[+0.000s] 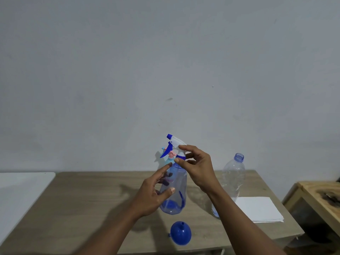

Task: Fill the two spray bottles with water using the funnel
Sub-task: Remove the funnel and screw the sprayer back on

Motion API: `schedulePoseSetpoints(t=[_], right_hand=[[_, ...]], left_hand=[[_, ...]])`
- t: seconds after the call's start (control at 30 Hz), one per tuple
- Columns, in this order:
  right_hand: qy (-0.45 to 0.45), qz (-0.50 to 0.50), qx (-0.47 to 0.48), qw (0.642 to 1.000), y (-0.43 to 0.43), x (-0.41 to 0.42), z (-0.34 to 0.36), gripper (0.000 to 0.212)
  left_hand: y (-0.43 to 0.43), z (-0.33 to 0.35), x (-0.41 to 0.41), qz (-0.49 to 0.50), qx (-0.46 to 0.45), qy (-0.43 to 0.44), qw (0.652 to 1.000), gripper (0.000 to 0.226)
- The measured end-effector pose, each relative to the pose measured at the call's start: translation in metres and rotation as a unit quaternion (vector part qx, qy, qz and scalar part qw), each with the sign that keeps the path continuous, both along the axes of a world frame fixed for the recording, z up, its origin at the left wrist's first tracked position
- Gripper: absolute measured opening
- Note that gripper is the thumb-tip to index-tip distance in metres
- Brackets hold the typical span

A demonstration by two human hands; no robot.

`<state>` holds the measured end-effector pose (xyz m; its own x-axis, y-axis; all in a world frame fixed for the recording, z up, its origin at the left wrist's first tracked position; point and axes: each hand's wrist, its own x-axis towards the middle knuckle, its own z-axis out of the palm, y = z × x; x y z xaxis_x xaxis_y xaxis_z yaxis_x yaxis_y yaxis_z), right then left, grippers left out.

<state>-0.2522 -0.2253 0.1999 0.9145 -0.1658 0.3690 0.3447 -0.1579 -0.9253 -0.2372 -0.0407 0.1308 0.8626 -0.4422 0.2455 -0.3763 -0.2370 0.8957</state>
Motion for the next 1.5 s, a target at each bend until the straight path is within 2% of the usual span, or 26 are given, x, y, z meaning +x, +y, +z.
schedulePoseSetpoints(t=[0.07,0.13,0.33,0.43,0.67,0.8,1.13,1.43,1.5], right_hand=[[-0.004,0.012,0.027,1.000,-0.001,0.000,0.000,0.022],[-0.008,0.022,0.035,0.999,-0.003,-0.001,0.001,0.025],[-0.012,-0.012,-0.020,1.000,0.002,0.000,0.002,0.026],[-0.008,0.012,0.024,1.000,0.002,-0.003,0.002,0.020],[-0.027,-0.010,-0.014,1.000,0.005,0.000,0.003,0.029],[-0.034,0.015,0.022,0.999,0.005,-0.004,0.004,0.026],[-0.066,-0.014,0.010,0.998,0.009,-0.002,0.000,0.035],[-0.016,0.005,0.036,0.999,0.009,-0.009,0.003,0.024],[-0.010,0.000,0.048,0.999,0.011,-0.013,0.006,0.029]], left_hand=[[0.000,0.001,0.000,0.000,0.001,-0.003,1.000,0.075],[0.000,0.004,0.001,0.002,0.001,-0.010,1.000,0.074],[0.000,0.004,0.002,0.010,0.006,-0.019,1.000,0.076],[0.001,0.004,0.002,0.012,0.007,-0.019,1.000,0.076],[0.001,0.008,0.002,0.019,0.002,-0.024,1.000,0.074],[0.002,0.010,0.000,0.018,-0.005,-0.031,0.999,0.074],[0.003,0.014,-0.005,0.027,-0.023,-0.046,0.998,0.072],[0.006,0.012,-0.006,0.021,-0.017,-0.021,0.999,0.074],[0.005,0.011,-0.008,0.022,-0.016,-0.014,1.000,0.074]])
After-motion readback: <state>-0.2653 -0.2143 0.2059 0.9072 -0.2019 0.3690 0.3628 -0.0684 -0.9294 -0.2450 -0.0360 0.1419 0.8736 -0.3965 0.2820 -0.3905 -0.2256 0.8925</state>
